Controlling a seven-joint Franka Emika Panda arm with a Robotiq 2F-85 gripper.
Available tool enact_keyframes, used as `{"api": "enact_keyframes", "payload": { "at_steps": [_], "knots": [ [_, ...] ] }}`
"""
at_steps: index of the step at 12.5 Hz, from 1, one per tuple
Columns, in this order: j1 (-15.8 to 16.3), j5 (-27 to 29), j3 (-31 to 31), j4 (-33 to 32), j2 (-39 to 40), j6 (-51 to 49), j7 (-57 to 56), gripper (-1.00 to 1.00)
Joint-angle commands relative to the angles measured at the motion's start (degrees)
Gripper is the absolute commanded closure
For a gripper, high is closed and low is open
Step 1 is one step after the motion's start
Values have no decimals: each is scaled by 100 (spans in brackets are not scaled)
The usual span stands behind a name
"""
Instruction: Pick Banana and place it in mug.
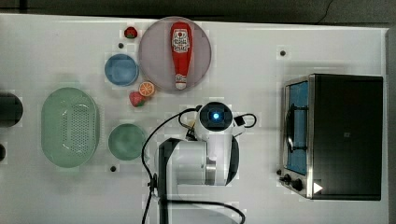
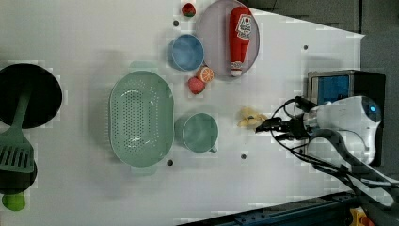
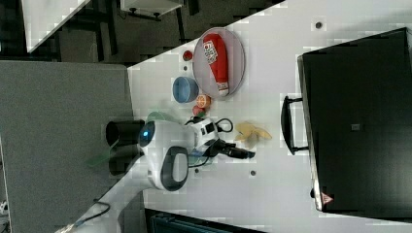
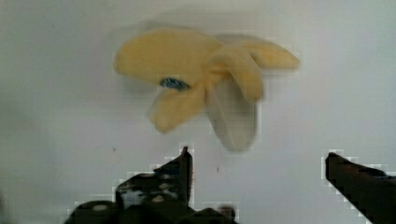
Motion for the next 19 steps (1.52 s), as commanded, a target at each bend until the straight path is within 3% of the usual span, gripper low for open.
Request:
{"api": "enact_keyframes", "payload": {
  "at_steps": [1,7,8,12,14,19],
  "knots": [
    [-39,89,23,199,108,818,-1448,-100],
    [-24,89,34,117,709,1503,-1447,-100],
    [-20,90,33,84,754,1541,-1449,-93],
    [-16,91,32,46,693,1543,-1447,4],
    [-19,95,25,52,621,1541,-1448,40],
    [-30,98,31,44,-169,1472,-1435,40]
  ]
}}
